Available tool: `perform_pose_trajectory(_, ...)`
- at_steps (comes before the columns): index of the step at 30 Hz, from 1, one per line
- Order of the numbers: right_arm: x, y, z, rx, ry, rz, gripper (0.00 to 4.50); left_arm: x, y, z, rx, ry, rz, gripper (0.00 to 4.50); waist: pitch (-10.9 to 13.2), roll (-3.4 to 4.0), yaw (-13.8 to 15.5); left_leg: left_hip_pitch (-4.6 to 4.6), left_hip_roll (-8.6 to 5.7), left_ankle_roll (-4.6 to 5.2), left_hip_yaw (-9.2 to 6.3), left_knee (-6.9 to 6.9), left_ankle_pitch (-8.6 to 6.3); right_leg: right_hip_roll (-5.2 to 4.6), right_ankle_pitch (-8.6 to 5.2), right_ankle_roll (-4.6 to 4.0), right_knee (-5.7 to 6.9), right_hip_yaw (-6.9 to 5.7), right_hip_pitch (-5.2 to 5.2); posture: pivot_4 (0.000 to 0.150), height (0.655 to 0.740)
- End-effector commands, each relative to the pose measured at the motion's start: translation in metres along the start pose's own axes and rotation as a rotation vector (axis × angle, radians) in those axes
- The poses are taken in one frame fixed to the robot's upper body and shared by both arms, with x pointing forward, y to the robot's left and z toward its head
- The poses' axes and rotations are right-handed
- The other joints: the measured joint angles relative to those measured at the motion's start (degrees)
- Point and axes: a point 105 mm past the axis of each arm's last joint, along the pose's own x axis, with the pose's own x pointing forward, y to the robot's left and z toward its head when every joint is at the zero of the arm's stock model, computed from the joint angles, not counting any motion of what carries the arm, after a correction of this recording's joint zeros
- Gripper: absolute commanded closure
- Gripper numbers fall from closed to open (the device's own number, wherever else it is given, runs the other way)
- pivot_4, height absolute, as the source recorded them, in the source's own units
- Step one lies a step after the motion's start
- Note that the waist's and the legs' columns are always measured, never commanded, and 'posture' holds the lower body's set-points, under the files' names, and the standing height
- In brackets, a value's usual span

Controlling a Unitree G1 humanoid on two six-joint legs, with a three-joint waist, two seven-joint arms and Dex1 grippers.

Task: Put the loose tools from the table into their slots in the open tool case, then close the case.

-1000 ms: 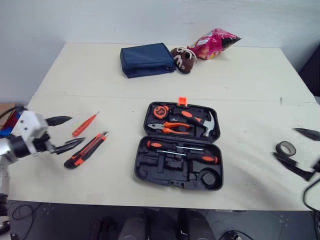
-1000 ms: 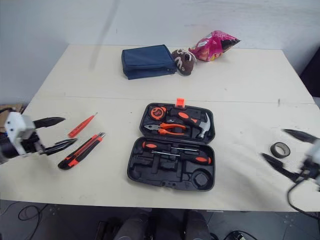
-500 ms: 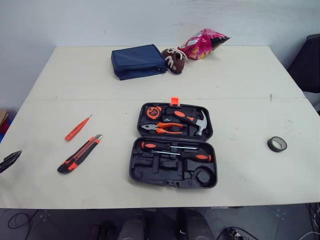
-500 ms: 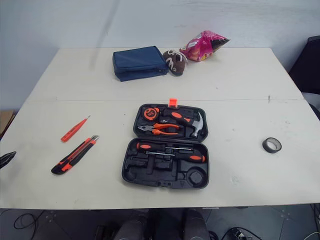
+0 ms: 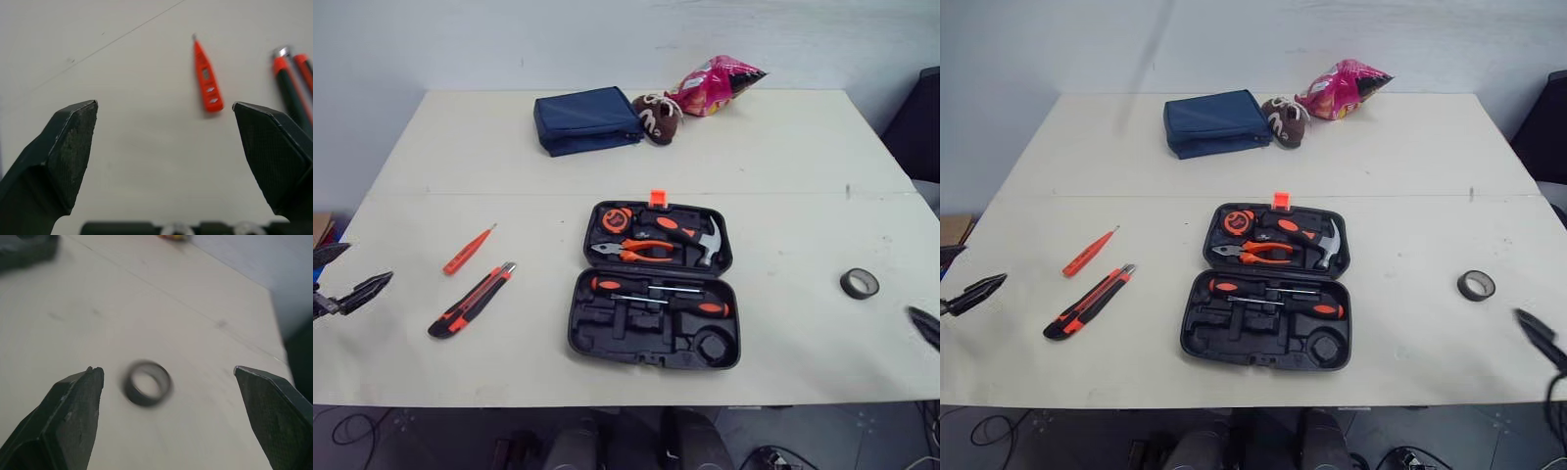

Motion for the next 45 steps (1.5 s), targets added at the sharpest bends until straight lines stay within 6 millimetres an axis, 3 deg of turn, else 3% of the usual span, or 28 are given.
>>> perform_pose_trajectory(1,0.022,0.01,0.034,-0.03,-0.147,0.085,0.05,0.009,-0.009,0.023,-0.04,-0.046,-0.035,0.0,0.02,0.02,0.02,-0.02,0.0,0.1,0.0,0.0,0.05,0.0,0.0,0.0,0.04,-0.01,-0.01,0.15,0.74)
perform_pose_trajectory(4,0.042,0.027,0.058,-0.015,-0.25,0.179,0.05,0.02,-0.008,0.02,-0.109,0.016,0.019,0.0,0.03,0.02,0.07,-0.05,0.0,0.22,0.0,0.04,0.12,0.04,0.0,0.0,0.07,-0.02,-0.01,0.15,0.74)
perform_pose_trajectory(8,0.054,0.052,0.079,-0.005,-0.352,0.296,0.05,0.033,-0.008,0.012,-0.186,0.072,0.071,0.0,0.03,0.0,0.32,-0.06,0.04,0.22,0.0,0.03,0.12,0.14,0.0,0.0,0.1,-0.05,-0.01,0.15,0.74)
perform_pose_trajectory(10,0.065,0.067,0.092,-0.006,-0.421,0.358,0.05,0.047,-0.018,0.003,-0.288,0.138,0.033,0.0,0.05,-0.04,0.37,-0.11,0.03,0.23,-0.01,0.11,0.13,0.14,0.0,0.01,0.09,-0.08,-0.01,0.15,0.74)
perform_pose_trajectory(14,0.078,0.099,0.112,0.015,-0.55,0.475,0.05,0.078,-0.018,-0.009,-0.262,0.191,0.053,0.0,0.02,-0.1,0.64,-0.22,-0.03,0.29,-0.03,0.23,0.17,0.14,0.04,0.07,0.17,-0.06,-0.06,0.15,0.74)
perform_pose_trajectory(18,0.079,0.12,0.116,0.011,-0.571,0.552,0.05,0.101,-0.032,-0.013,-0.249,0.246,-0.029,0.0,0.01,-0.14,0.75,-0.41,-0.06,0.27,0.02,0.24,0.22,0.3,0.04,0.07,0.32,-0.23,-0.36,0.15,0.74)
perform_pose_trajectory(24,0.078,0.126,0.109,0.021,-0.563,0.548,0.05,0.117,-0.021,-0.025,-0.21,0.322,0.023,0.0,-0.03,-0.56,1.17,-0.55,-0.25,0.47,0.48,0.29,0.32,0.32,0.06,0.13,0.47,-0.67,-0.67,0.15,0.74)
perform_pose_trajectory(29,0.078,0.126,0.105,0.017,-0.55,0.536,0.05,0.123,-0.036,-0.039,-0.25,0.425,-0.068,0.0,-0.04,-0.57,1.34,-0.35,-0.24,0.55,0.73,0.29,0.36,0.26,0.08,0.16,0.65,-0.48,-0.67,0.15,0.74)
perform_pose_trajectory(32,0.078,0.128,0.103,0.017,-0.547,0.533,0.0,0.125,-0.037,-0.038,-0.285,0.405,-0.067,0.78,-0.05,-0.57,1.43,-0.36,-0.24,0.54,0.74,0.29,0.36,0.24,0.08,0.16,0.66,-0.43,-0.71,0.15,0.74)
perform_pose_trajectory(40,0.078,0.129,0.098,0.022,-0.529,0.521,0.0,0.132,-0.044,-0.039,-0.299,0.388,-0.085,4.19,-0.07,-0.56,1.66,-0.35,-0.25,0.55,0.77,0.31,0.36,0.2,0.08,0.16,0.7,-0.38,-0.72,0.15,0.74)
perform_pose_trajectory(42,0.077,0.129,0.098,0.022,-0.527,0.519,0.0,0.132,-0.042,-0.035,-0.284,0.371,-0.078,4.19,-0.07,-0.56,1.69,-0.34,-0.25,0.55,0.77,0.31,0.36,0.2,0.08,0.16,0.71,-0.38,-0.72,0.15,0.74)
perform_pose_trajectory(45,0.077,0.129,0.094,0.024,-0.499,0.527,0.0,0.133,-0.035,-0.007,-0.181,0.243,-0.082,4.19,-0.07,-0.56,1.66,-0.35,-0.25,0.55,0.77,0.31,0.36,0.18,0.08,0.16,0.7,-0.38,-0.73,0.15,0.74)
